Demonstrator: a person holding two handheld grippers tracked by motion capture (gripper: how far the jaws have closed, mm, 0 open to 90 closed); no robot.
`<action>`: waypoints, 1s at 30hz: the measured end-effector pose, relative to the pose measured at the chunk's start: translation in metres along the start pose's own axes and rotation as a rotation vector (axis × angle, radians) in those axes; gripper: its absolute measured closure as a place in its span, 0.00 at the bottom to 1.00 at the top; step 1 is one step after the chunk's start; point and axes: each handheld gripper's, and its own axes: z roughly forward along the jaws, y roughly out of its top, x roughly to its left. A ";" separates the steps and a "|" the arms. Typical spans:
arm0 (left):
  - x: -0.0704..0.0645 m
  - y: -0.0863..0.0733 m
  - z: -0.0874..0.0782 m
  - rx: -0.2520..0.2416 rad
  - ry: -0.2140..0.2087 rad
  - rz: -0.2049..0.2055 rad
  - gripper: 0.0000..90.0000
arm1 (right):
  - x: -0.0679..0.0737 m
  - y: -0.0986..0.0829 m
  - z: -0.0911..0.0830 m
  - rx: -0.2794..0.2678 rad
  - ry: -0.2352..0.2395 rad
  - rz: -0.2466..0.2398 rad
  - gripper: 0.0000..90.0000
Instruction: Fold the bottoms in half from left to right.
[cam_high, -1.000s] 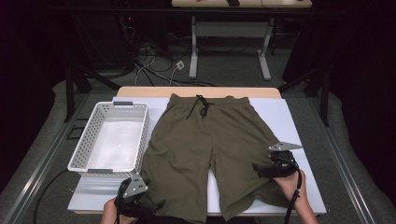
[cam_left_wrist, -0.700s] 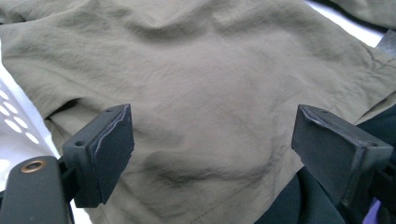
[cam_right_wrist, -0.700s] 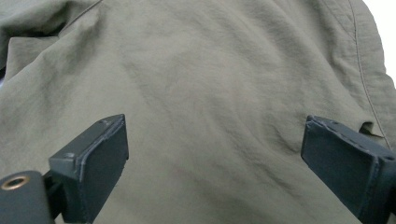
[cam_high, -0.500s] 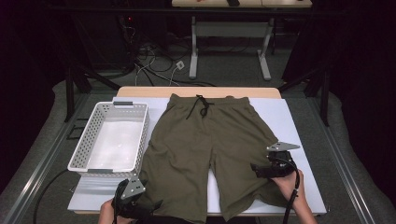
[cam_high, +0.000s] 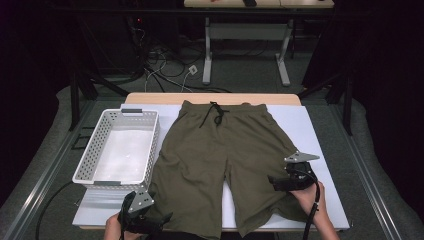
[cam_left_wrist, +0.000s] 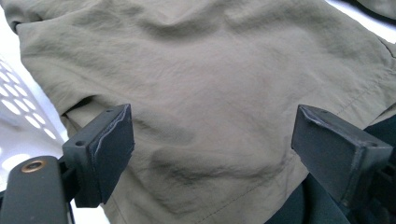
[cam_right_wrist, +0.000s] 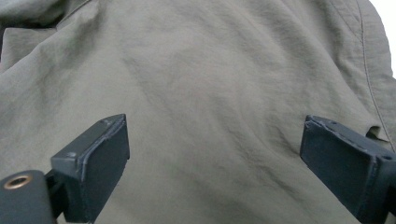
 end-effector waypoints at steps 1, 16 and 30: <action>0.000 0.000 0.000 0.001 0.009 -0.005 0.12 | 0.000 0.000 0.000 0.000 0.000 -0.002 0.09; 0.008 -0.003 0.002 0.110 0.052 -0.071 0.00 | 0.001 0.000 0.002 0.004 -0.004 -0.018 0.09; 0.025 -0.019 0.009 0.200 0.081 -0.167 0.03 | 0.001 0.000 0.005 0.018 -0.013 -0.032 0.10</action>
